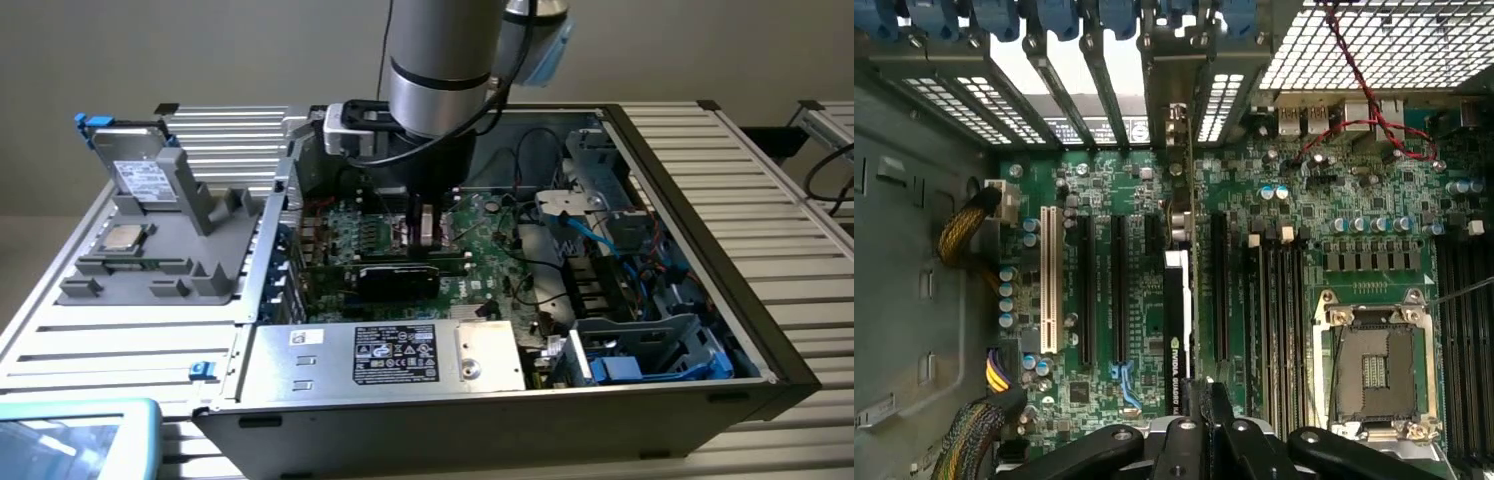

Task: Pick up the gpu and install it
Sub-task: 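Press down on the gpu until it lock into place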

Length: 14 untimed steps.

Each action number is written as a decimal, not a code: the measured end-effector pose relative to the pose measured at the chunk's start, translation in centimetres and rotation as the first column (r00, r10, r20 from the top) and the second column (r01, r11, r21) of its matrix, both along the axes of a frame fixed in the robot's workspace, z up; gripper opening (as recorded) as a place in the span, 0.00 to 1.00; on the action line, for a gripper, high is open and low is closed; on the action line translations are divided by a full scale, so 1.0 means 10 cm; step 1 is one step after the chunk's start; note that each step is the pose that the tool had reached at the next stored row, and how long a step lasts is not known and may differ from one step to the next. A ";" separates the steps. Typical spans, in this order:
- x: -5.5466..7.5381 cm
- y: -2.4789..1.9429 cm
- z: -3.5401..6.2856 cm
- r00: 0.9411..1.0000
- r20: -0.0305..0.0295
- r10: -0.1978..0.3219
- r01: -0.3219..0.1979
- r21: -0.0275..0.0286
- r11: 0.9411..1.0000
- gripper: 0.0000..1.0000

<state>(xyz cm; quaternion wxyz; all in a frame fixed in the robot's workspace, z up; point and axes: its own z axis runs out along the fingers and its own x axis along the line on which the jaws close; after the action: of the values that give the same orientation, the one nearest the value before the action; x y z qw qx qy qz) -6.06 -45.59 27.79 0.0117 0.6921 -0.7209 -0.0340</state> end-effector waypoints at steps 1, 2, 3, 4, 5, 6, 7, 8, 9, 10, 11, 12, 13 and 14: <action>0.02 0.000 0.000 1.000 0.000 0.000 0.000 0.000 1.000 0.12; 0.03 -0.002 -0.002 1.000 0.000 0.000 0.000 0.000 1.000 0.12; 0.04 -0.003 -0.015 1.000 0.000 0.000 0.000 0.000 1.000 0.12; 0.04 -0.006 -0.033 1.000 0.000 0.000 0.000 0.000 1.000 0.12; 0.04 -0.011 -0.051 1.000 0.000 0.000 0.000 0.000 1.000 0.12; 0.04 -0.013 -0.068 1.000 0.000 0.000 0.000 0.000 1.000 0.12; 0.04 -0.014 -0.072 1.000 0.000 0.000 0.000 0.000 1.000 0.12; 0.04 -0.015 -0.074 1.000 0.000 0.000 0.000 0.000 1.000 0.12; 0.04 -0.017 -0.088 1.000 0.000 0.000 0.000 0.000 1.000 0.12; 0.04 -0.026 -0.106 1.000 0.000 0.000 0.000 0.000 1.000 0.12; 0.04 -0.036 -0.123 1.000 0.000 0.000 0.000 0.000 1.000 0.12; 0.04 -0.039 -0.131 1.000 0.000 0.000 0.000 -0.001 1.000 0.12; 0.04 -0.040 -0.132 1.000 0.000 0.000 0.000 0.000 1.000 0.12; 0.04 -0.040 -0.132 1.000 0.000 0.000 0.000 0.000 1.000 0.12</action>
<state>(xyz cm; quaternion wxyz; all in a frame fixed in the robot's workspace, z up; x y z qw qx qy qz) -5.71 -45.99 26.47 0.0120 0.6921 -0.7209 -0.0340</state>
